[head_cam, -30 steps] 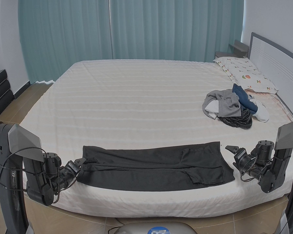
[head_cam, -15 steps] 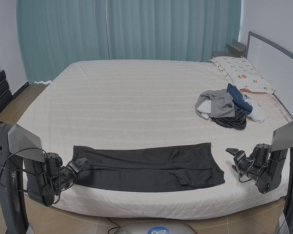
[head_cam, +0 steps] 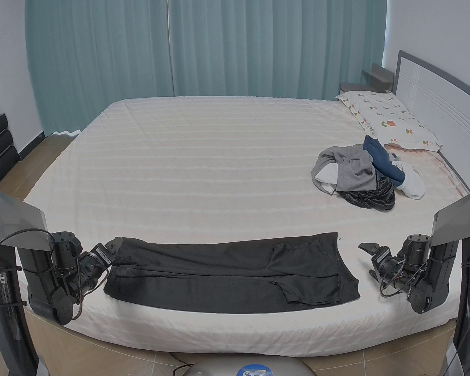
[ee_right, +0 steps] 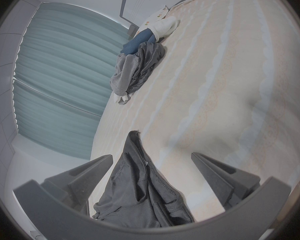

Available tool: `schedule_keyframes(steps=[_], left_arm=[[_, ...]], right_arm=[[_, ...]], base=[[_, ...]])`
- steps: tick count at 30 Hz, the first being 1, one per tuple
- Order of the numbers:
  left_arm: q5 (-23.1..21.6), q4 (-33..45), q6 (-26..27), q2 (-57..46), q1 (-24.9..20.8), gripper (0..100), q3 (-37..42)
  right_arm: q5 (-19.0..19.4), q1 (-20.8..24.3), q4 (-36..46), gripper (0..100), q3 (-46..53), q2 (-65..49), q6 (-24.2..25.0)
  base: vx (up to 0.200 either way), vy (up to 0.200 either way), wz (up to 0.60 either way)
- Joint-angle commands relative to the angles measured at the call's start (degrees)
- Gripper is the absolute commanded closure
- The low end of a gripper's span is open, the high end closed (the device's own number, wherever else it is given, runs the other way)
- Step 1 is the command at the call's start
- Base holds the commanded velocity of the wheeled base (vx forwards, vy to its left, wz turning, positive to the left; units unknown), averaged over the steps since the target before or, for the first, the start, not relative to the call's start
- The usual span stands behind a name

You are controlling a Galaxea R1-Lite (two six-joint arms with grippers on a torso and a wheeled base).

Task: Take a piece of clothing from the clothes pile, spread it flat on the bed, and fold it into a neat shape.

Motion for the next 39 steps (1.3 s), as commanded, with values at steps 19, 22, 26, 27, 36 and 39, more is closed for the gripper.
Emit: schedule_keyframes(steps=[19, 22, 26, 27, 36, 39], left_arm=[[-1.0, -0.5, 0.1, 3.4, 0.6, 0, -2.9], [-1.0, -0.5, 0.1, 3.5, 0.6, 0, -3.0], [-0.9, -0.5, 0.0, 3.7, 0.6, 0, -3.4], [-0.9, -0.5, 0.0, 3.7, 0.7, 0, -3.2], [-7.2, 0.0, 3.0, 2.9, 2.3, 0, 0.3], [-13.5, 0.4, 9.0, 3.0, 5.0, 0, 1.9]], right_arm=[[-0.2, 0.7, -0.6, 0, 0.3, 1.3, -2.0], [-0.2, 0.7, -0.6, 0, 0.3, 1.3, -2.0], [-0.2, 0.7, -0.5, 0, 0.3, 1.3, -2.0], [-0.2, 0.7, -0.5, 0, 0.3, 1.3, -2.0], [-0.3, 0.7, -0.5, 0, 0.3, 1.3, -2.0], [-0.4, 0.7, -0.5, 0, 0.3, 1.3, -2.0]], base=[[0.032, -0.032, 0.0], [0.0, 0.0, 0.0], [0.0, 0.0, 0.0], [0.0, 0.0, 0.0], [0.0, 0.0, 0.0], [0.0, 0.0, 0.0]])
